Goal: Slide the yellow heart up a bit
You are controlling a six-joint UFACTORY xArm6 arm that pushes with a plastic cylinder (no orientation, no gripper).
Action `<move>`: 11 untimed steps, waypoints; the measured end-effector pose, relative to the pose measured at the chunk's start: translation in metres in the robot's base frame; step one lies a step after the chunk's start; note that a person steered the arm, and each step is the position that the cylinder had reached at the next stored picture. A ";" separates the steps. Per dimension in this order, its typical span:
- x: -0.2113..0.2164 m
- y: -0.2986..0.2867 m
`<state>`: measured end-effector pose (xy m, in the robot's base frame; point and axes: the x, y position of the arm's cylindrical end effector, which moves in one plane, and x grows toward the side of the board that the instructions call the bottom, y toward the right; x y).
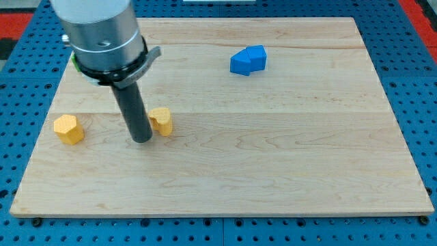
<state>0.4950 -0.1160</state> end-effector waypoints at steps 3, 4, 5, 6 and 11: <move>-0.029 0.063; -0.030 0.103; -0.058 0.145; -0.040 0.147; -0.054 0.032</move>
